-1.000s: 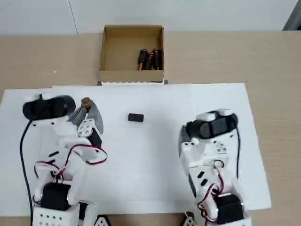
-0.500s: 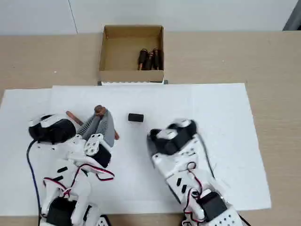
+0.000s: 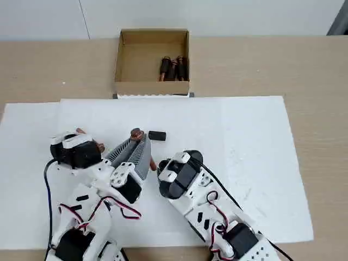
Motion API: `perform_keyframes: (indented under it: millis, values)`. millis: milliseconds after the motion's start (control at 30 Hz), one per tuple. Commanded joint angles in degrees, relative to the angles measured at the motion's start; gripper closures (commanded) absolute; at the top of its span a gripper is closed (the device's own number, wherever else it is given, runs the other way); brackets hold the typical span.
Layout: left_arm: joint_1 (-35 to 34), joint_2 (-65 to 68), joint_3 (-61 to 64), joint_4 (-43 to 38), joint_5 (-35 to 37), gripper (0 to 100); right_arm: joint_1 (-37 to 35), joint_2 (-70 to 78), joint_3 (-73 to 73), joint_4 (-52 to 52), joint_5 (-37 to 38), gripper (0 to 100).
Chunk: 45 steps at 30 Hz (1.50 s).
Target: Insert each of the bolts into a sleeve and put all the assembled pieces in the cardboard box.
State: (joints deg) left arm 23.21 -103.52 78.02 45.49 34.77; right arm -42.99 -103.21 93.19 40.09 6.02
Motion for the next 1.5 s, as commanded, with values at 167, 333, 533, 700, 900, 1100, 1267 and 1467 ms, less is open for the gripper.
perform_keyframes:
  millis: [167, 333, 533, 700, 900, 1100, 1267, 1467]
  values:
    - [0.44, -0.79, -0.92, -1.93, 0.53, 99, -1.36, -0.66, -0.97, -5.85, 3.08, 99.6]
    - [0.44, -0.79, 1.01, -3.43, 0.53, 99, -3.38, -0.66, -0.97, -5.67, 3.34, 99.6]
    - [0.44, -0.79, 2.68, -5.45, 0.53, 99, -3.74, -0.66, -1.23, -5.67, 3.43, 99.6]
    - [0.44, -0.79, 5.49, -5.54, 0.53, 99, -3.82, -0.66, -2.29, -5.58, 3.43, 99.6]
    - [0.44, -0.79, 6.2, -5.45, 0.53, 99, -3.82, -0.66, -2.29, -5.67, 3.43, 99.6]
    - [0.44, -0.79, 7.25, -5.27, 0.53, 99, -3.82, -0.66, -2.29, -5.58, 3.43, 99.6]
    - [1.76, -0.79, 5.85, -1.14, 0.35, 99, -3.56, -0.66, -2.29, -5.58, 3.43, 99.6]
    - [6.51, -0.79, -0.04, 11.25, 0.09, 99, -3.56, -0.66, -2.29, -5.67, 3.43, 99.6]
